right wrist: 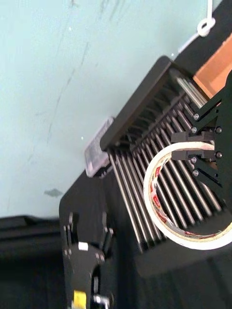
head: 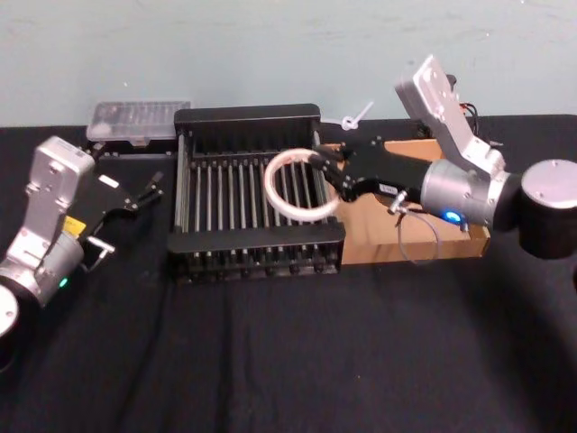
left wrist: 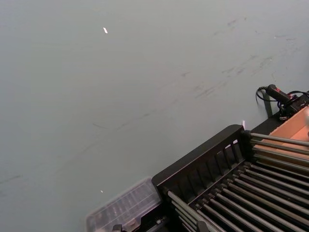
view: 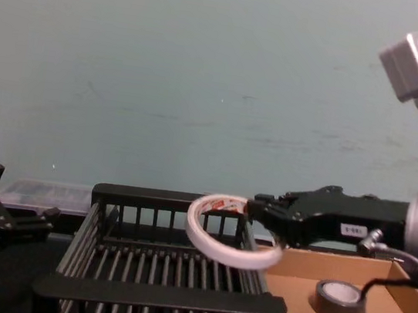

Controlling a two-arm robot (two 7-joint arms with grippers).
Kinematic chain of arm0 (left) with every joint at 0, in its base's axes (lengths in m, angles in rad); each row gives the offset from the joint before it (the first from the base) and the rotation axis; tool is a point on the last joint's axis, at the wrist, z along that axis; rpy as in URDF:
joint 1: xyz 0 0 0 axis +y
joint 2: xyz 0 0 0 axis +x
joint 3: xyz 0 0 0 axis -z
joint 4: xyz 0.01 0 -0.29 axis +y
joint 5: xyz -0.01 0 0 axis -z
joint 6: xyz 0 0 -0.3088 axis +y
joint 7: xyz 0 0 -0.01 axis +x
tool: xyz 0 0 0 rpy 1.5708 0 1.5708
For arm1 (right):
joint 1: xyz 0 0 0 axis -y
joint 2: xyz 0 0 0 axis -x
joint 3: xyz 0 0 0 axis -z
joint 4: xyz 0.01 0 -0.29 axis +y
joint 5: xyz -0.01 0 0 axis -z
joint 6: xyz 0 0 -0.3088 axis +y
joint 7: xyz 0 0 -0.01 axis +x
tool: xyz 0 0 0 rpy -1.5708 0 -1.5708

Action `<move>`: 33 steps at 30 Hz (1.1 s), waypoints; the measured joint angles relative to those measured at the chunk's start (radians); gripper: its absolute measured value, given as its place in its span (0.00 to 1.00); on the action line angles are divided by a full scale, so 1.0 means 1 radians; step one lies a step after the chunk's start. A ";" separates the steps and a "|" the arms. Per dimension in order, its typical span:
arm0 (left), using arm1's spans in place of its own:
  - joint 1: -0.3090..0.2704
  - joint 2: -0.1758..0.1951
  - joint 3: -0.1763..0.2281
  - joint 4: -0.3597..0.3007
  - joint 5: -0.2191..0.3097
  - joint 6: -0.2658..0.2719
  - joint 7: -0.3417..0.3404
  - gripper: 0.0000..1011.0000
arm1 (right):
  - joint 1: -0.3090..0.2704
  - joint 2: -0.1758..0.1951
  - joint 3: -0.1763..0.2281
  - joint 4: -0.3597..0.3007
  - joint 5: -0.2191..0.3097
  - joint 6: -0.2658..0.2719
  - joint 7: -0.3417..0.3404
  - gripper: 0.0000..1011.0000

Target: Pick up the white tape and place it into the black box , Pick up the silver tape and place it into the brown box.

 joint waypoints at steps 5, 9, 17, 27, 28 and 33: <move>0.000 0.000 0.000 0.000 0.000 0.000 0.000 0.99 | 0.054 -0.054 -0.003 0.083 -0.019 0.006 -0.021 0.10; 0.000 0.000 0.000 0.000 0.000 0.000 0.000 0.99 | 0.092 -0.096 -0.009 0.143 -0.039 0.033 -0.043 0.10; 0.000 0.000 0.000 0.000 0.000 0.000 0.000 0.99 | 0.153 -0.165 -0.022 0.250 -0.076 0.067 -0.061 0.10; 0.000 0.000 0.000 0.000 0.000 0.000 0.000 0.99 | 0.198 -0.227 -0.025 0.353 -0.108 0.076 -0.062 0.10; 0.000 0.000 0.000 0.000 0.000 0.000 0.000 0.99 | 0.199 -0.230 -0.025 0.357 -0.111 0.076 -0.063 0.10; 0.000 0.000 0.000 0.000 0.000 0.000 0.000 0.99 | 0.201 -0.231 -0.025 0.359 -0.113 0.076 -0.064 0.10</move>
